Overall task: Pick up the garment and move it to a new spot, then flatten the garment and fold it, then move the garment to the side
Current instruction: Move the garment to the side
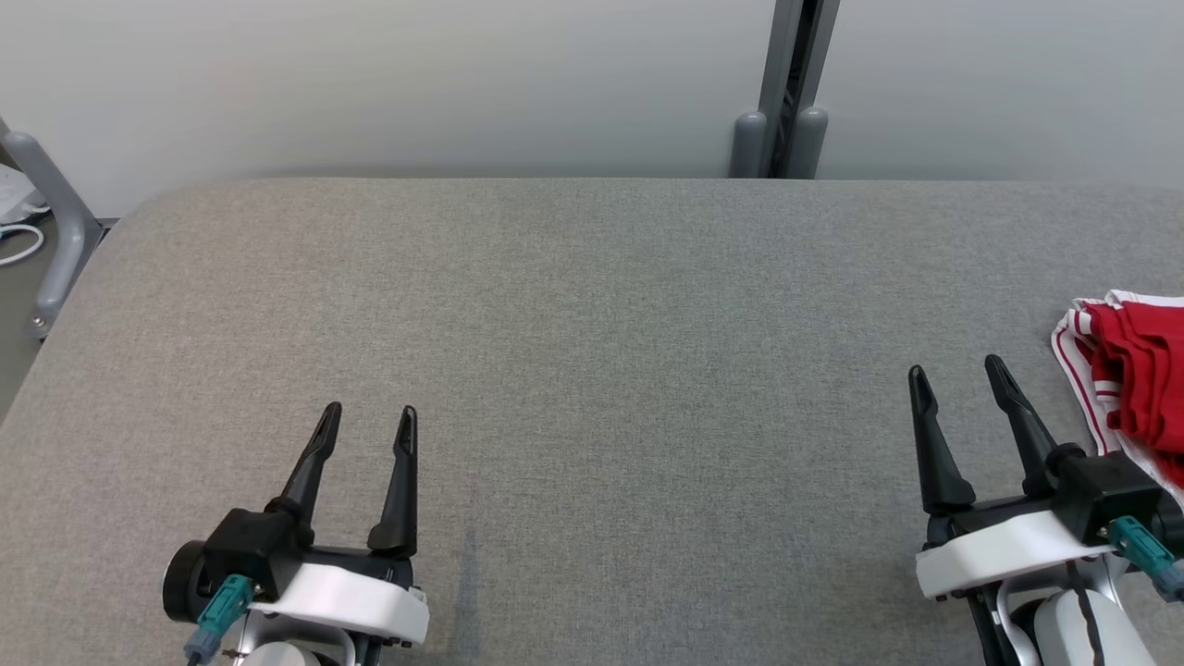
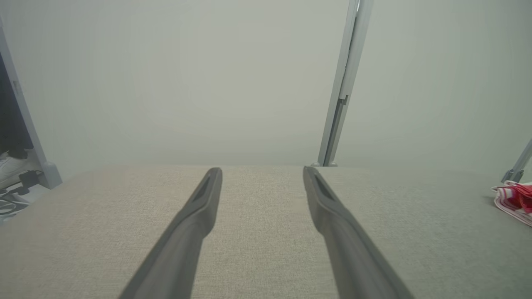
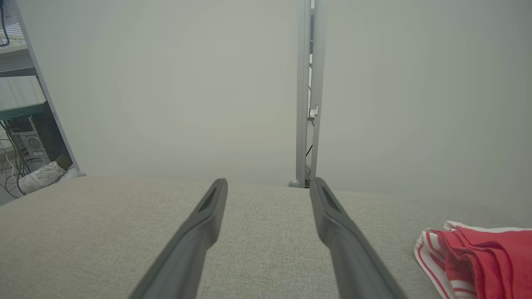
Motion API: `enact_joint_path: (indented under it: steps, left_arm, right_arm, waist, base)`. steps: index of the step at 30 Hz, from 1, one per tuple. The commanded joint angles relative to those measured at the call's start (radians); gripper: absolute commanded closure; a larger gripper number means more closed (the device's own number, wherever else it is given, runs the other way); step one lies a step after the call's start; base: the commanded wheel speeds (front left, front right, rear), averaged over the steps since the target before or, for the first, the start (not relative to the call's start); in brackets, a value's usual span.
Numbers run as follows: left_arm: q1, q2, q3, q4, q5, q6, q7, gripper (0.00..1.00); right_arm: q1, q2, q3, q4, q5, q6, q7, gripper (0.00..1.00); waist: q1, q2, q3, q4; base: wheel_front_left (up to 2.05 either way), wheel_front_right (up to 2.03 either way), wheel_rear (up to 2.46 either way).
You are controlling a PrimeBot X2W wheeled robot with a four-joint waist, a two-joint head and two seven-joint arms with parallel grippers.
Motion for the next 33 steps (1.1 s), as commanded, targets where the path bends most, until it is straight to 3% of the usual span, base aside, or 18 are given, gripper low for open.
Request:
enact_joint_path:
  steps: [1,17,33]
  left_arm:
    - [-0.004,0.004,0.006,0.003,-0.009,-0.006,-0.001,0.00]
    - [0.002,0.004,0.022,0.008,-0.075,-0.050,-0.001,0.00]
    - [-0.003,0.004,0.037,0.025,-0.094,-0.057,-0.001,0.00]
  right_arm:
    - [0.003,-0.002,0.000,0.006,-0.009,-0.001,-0.007,0.00]
    - [-0.004,-0.002,0.005,0.004,-0.013,-0.001,-0.007,0.00]
    - [-0.008,-0.002,0.002,0.003,0.000,-0.001,-0.007,0.00]
  waist:
    - [0.0000,-0.0001,-0.001,-0.001]
    - [0.0000,-0.0001,0.008,-0.008]
    - [0.0000,-0.0001,0.008,-0.012]
  base:
    - [0.00,0.00,0.00]
    - [0.00,0.00,0.00]
    - [0.00,0.00,0.00]
